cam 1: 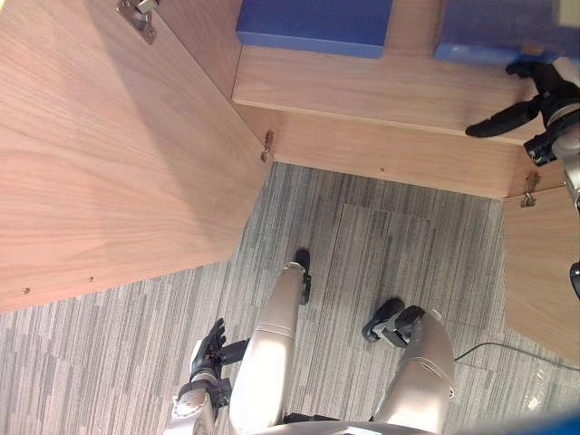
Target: Walk over to the cabinet, pick up the folder, carry it to the office cabinet, place the folder inside the office cabinet, then close the office cabinet door
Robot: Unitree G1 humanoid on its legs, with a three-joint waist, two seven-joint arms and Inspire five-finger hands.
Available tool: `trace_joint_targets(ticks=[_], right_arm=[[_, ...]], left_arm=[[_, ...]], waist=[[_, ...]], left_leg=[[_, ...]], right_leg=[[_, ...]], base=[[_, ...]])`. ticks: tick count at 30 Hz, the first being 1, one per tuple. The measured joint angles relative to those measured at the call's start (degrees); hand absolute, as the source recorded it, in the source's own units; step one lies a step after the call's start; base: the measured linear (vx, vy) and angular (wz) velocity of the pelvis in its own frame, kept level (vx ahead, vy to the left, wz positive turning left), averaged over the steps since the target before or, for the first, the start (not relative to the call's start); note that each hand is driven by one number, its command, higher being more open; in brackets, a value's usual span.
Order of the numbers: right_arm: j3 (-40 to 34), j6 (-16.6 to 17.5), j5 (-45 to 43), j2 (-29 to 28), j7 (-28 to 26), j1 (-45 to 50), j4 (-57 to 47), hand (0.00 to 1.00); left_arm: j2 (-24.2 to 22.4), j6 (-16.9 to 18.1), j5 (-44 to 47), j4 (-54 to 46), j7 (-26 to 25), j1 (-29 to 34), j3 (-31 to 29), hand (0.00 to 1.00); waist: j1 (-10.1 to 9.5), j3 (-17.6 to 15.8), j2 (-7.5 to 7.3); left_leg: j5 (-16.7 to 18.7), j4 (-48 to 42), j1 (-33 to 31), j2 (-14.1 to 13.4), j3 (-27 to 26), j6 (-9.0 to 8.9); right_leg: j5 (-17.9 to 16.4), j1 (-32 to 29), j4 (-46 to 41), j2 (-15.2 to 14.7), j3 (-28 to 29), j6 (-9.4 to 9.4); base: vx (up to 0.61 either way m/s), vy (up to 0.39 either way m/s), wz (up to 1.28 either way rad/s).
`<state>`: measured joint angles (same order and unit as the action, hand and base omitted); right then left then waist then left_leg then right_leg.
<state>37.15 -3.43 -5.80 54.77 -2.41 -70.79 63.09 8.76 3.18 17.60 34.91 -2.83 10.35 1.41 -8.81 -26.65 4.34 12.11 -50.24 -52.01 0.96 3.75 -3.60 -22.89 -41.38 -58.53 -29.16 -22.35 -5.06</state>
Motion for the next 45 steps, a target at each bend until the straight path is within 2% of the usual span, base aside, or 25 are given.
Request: trace_joint_targets(ticks=[4, 6, 9, 13, 18, 20, 23, 26, 29, 31, 35, 37, 39, 43, 45], right_arm=[[-2.5, 0.3, 9.0, 1.1, -0.8, 3.7, -2.2, 1.00], [-7.4, 0.7, 12.2, 2.0, -2.2, 8.1, -5.9, 1.00], [-10.3, 1.9, 12.4, 2.1, -5.1, 12.7, -9.0, 1.00], [-10.3, 2.9, 12.8, 1.5, -9.4, 17.0, -10.3, 1.00], [-11.4, 3.0, 14.8, 1.5, -9.6, 18.8, -10.1, 1.00], [-12.6, 3.0, 14.9, 1.4, -9.6, 20.0, -10.5, 1.00], [-13.5, 3.0, 16.1, 1.4, -9.6, 22.0, -10.3, 1.00], [-13.4, 3.0, 17.1, 0.8, -9.6, 22.1, -8.3, 1.00], [-13.5, 2.5, 21.6, -2.1, -8.8, 22.2, -5.7, 1.00], [-14.4, 1.2, 26.2, -5.7, -8.1, 23.5, -3.6, 1.00], [-23.3, -0.9, 27.3, -12.0, -7.9, 28.7, -3.7, 1.00], [-29.1, -1.7, 27.4, -16.4, -5.4, 31.9, -4.3, 1.00], [-36.4, -2.5, 26.9, -22.5, -0.9, 37.4, -7.6, 1.00], [-44.6, -2.5, 24.9, -30.4, 5.2, 46.9, -13.7, 1.00], [-50.2, -2.1, 18.3, -37.1, 8.2, 52.1, -15.1, 1.00]], left_arm=[[0.1, -0.1, -0.1, 0.0, 1.4, 0.5, 0.0, 1.00], [0.2, -0.3, -0.1, 0.0, 2.1, 0.5, -0.2, 1.00], [0.7, -1.2, -0.3, 0.1, 3.2, 0.5, -0.1, 1.00], [1.2, -1.2, -0.4, 0.1, 4.2, 0.5, -0.1, 1.00], [1.2, -1.5, -0.3, -0.4, 4.3, 0.7, 0.0, 1.00], [1.4, -2.0, 0.1, -5.7, 3.9, 3.0, 1.5, 1.00], [1.4, -0.4, 0.2, -9.9, 4.7, 6.3, 2.4, 1.00], [1.1, 0.0, -0.1, -9.8, 4.7, 7.2, 2.8, 1.00], [0.9, 0.0, -0.3, -8.6, 4.8, 7.3, 2.7, 1.00], [0.6, -0.1, -1.3, -7.0, 4.8, 7.2, 2.3, 1.00], [-0.4, -0.2, -2.6, -3.1, 4.7, 5.8, 0.3, 1.00], [-0.5, -0.5, -3.4, 0.2, 4.4, 4.5, -0.8, 1.00], [-0.6, -1.4, -5.2, 0.9, 3.0, 4.1, -2.4, 1.00], [-2.1, -0.9, -7.1, 6.2, 2.6, 2.9, -7.3, 1.00], [-2.7, -0.9, -9.5, 12.8, -0.1, 0.2, -11.7, 1.00]], waist=[[-0.20, 0.5, 0.02], [-0.17, 0.5, 0.03], [0.24, 0.7, -0.06], [0.17, 1.4, -0.27], [0.21, 1.9, -0.21], [0.12, 2.0, -0.19], [-0.09, 2.3, 0.39], [-0.13, 2.6, 0.92], [-0.19, 2.7, 0.94], [-0.11, 2.7, 0.91], [0.30, 3.0, 0.62], [0.56, 4.3, -0.16], [2.03, 6.4, -1.64], [4.88, 11.0, -3.59], [6.32, 13.5, -5.15]], left_leg=[[-0.2, 1.2, 0.7, -0.1, -0.6, 0.58], [-0.3, 2.2, 1.7, -0.1, -1.1, 0.86], [-0.5, 3.8, 4.0, -0.2, -1.7, 1.09], [-0.9, 6.5, 6.6, -0.6, -2.3, 1.70], [-1.6, 9.3, 8.7, -0.7, -3.5, 2.32], [-1.7, 10.2, 9.6, -0.7, -3.9, 2.52], [-1.9, 12.0, 11.8, -0.8, -4.4, 2.81], [-3.0, 15.2, 14.3, -1.0, -4.6, 2.86], [-3.6, 17.8, 17.3, -1.7, -4.8, 2.83], [-3.7, 20.0, 21.9, -2.3, -5.0, 2.69], [-4.3, 23.7, 27.6, -4.2, -5.3, 1.64], [-4.7, 25.4, 29.6, -5.6, -6.0, 1.04], [-5.3, 27.2, 31.9, -7.1, -6.2, -0.02], [-5.2, 29.4, 36.1, -8.5, -7.4, -0.50], [-4.8, 29.6, 38.8, -9.4, -8.7, -1.07]], right_leg=[[1.1, 0.8, 2.0, 0.2, -0.2, -0.35], [1.8, 1.8, 3.5, 0.2, -0.5, -0.69], [2.8, 4.0, 5.7, 0.5, -0.8, -1.19], [4.5, 6.8, 9.6, 1.6, -1.3, -1.61], [6.8, 8.4, 13.7, 2.1, -1.3, -2.12], [7.6, 9.3, 15.2, 2.3, -1.4, -2.22], [8.9, 11.7, 18.2, 3.0, -1.8, -2.76], [11.1, 14.4, 22.9, 4.2, -2.8, -3.03], [12.9, 18.0, 27.3, 5.7, -4.0, -3.05], [14.0, 22.9, 30.8, 7.1, -4.9, -3.34], [16.4, 29.3, 37.3, 10.3, -6.6, -2.91], [17.7, 31.1, 40.4, 12.3, -6.6, -2.56], [19.5, 33.9, 44.8, 15.0, -6.6, -2.28], [21.8, 38.3, 51.0, 17.7, -5.0, -2.06], [22.9, 40.4, 53.7, 19.0, -2.7, -1.93]], base=[[0.05, 0.060, -0.05], [0.06, 0.048, -0.04], [0.08, 0.036, -0.06], [0.05, 0.023, -0.10], [0.05, 0.034, -0.10], [0.06, 0.022, -0.10], [0.08, 0.013, -0.09], [0.09, 0.003, -0.09], [0.09, -0.008, -0.10], [0.11, -0.028, -0.11], [0.10, -0.067, -0.20], [0.05, -0.093, -0.27], [0.06, -0.142, -0.21], [0.05, -0.088, -0.30], [0.00, -0.045, -0.49]])
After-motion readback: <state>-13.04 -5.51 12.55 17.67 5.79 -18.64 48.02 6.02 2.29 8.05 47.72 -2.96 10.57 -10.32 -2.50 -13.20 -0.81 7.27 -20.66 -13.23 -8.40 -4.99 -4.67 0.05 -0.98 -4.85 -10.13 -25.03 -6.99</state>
